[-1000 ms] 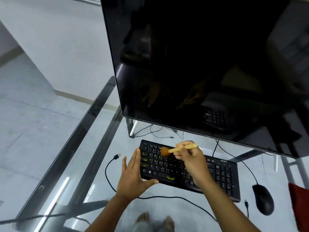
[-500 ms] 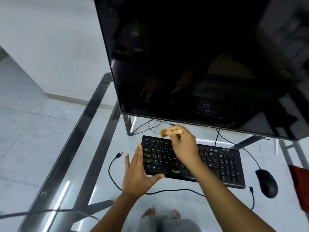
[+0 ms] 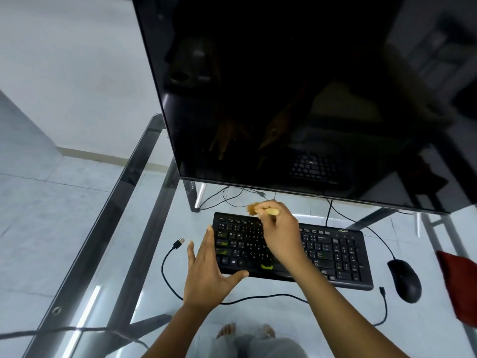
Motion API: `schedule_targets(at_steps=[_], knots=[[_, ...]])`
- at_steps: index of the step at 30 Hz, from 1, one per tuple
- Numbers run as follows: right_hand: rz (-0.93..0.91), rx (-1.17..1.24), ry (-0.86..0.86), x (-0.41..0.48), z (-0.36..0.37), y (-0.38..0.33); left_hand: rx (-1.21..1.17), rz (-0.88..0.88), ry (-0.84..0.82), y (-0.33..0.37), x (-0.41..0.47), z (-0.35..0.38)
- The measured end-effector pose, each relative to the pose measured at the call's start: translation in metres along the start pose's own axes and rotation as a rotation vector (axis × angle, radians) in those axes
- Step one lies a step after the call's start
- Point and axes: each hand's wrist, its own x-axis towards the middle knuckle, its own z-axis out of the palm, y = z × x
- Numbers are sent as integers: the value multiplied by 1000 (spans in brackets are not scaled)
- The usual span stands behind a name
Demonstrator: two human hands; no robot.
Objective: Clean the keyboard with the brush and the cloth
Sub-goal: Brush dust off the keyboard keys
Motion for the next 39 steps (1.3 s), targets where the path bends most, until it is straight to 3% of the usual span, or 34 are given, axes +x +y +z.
schedule_targets(at_steps=[1, 3, 4, 7, 9, 11, 12, 14, 17, 18, 21, 22, 24, 25, 26, 28, 30, 32, 35, 39], knots=[[15, 81, -30, -3, -6, 3, -1, -2, 1, 0, 0, 0], [55, 133, -250, -13, -16, 8, 2, -7, -8, -1, 1, -1], [26, 26, -277, -16, -23, 11, 4, -10, -13, -1, 0, -1], [23, -112, 28, -18, -43, 34, -4, -10, -21, 2, 0, -1], [149, 129, 56, -23, -48, 35, -13, -10, -17, 2, 0, -1], [360, 421, -175, -28, -41, 29, -14, -7, -24, 0, 0, -1], [405, 433, -287, -31, -38, 26, -12, -4, -28, 0, 0, -1], [384, 291, -274, -33, -31, 33, -9, -3, -33, 0, 0, -1], [217, 107, 82, -30, -34, 35, -15, -4, -27, 1, 0, -1], [189, 128, 86, -28, -35, 35, -7, -6, -29, 1, 1, -1], [234, 122, -235, -31, -30, 25, 26, 8, -43, -1, -1, -2], [198, 33, -217, -31, -30, 29, 31, 11, -49, -1, -1, -2], [60, -104, 11, -30, -34, 32, 32, 16, -56, 0, -1, -2], [30, -58, 89, -33, -36, 28, 32, 18, -52, 0, 0, -1], [46, 48, 63, -36, -33, 24, 35, 19, -51, -1, 0, -1], [180, 289, -221, -46, -19, 8, 40, 22, -59, -3, 0, -2], [222, 330, -463, -54, -5, 4, 40, 28, -64, -3, -1, -2], [211, 282, -396, -54, -1, 10, 32, 28, -63, -3, 0, -2], [214, 219, -124, -50, -14, 22, 4, 23, -45, -2, 0, -1], [220, 191, -276, -51, -28, 26, 12, 16, -39, -2, 0, -1]])
